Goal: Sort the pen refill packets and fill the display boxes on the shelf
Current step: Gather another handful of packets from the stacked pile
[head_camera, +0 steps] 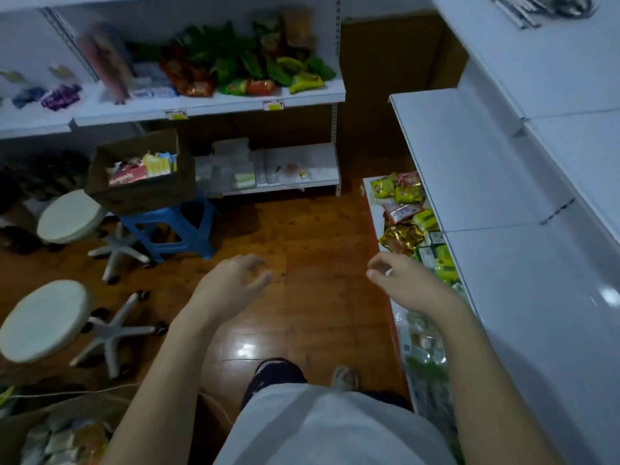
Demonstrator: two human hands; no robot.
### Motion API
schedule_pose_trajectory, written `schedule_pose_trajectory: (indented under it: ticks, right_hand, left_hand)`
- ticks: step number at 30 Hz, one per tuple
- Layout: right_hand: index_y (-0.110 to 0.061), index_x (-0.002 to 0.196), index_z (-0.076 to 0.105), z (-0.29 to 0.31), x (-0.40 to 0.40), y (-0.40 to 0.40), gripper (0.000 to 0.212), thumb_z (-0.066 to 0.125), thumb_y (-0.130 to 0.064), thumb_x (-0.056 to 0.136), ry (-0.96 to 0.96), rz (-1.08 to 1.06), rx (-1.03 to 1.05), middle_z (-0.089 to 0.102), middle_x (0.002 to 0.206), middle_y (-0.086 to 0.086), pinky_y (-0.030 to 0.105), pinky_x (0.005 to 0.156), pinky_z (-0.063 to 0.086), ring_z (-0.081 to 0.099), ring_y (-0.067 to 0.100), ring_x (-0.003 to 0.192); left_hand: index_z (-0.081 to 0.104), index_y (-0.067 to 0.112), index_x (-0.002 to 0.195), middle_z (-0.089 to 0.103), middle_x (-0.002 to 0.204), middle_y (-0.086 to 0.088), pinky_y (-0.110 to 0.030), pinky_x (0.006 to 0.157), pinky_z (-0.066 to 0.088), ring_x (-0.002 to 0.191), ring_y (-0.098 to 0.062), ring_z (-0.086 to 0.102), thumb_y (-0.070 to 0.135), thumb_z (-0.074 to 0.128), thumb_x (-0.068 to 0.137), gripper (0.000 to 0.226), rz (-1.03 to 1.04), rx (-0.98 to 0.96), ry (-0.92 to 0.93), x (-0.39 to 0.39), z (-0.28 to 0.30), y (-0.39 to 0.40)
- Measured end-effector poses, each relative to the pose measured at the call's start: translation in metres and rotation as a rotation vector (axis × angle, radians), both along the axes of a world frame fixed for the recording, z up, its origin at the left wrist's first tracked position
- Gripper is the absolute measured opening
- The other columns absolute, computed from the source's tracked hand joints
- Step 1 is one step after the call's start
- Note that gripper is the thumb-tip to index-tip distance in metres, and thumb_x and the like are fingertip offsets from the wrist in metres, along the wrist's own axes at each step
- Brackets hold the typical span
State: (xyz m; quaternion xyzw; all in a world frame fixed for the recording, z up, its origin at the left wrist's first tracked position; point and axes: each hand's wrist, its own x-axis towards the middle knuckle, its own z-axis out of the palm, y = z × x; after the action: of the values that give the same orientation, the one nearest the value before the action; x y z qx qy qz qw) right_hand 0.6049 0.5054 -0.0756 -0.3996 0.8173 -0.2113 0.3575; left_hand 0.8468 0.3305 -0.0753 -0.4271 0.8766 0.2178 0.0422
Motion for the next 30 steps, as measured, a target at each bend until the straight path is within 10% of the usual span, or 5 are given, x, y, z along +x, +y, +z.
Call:
schedule_pose_trajectory:
  ticks: [30]
  right_hand:
    - [-0.026,0.129,0.056,-0.018,-0.345,-0.364,0.032,0.051,-0.039,0.1,-0.095,-0.159,0.067,0.058,0.12,-0.006,0.033,0.092,0.051,0.057,0.012,0.107]
  left_hand:
    - [0.051,0.028,0.138,0.054,0.14,0.005,-0.034,0.101,0.046,0.124,-0.015,0.052,0.046,0.053,0.098,0.044,-0.361,0.194,-0.007,-0.426,-0.025,-0.388]
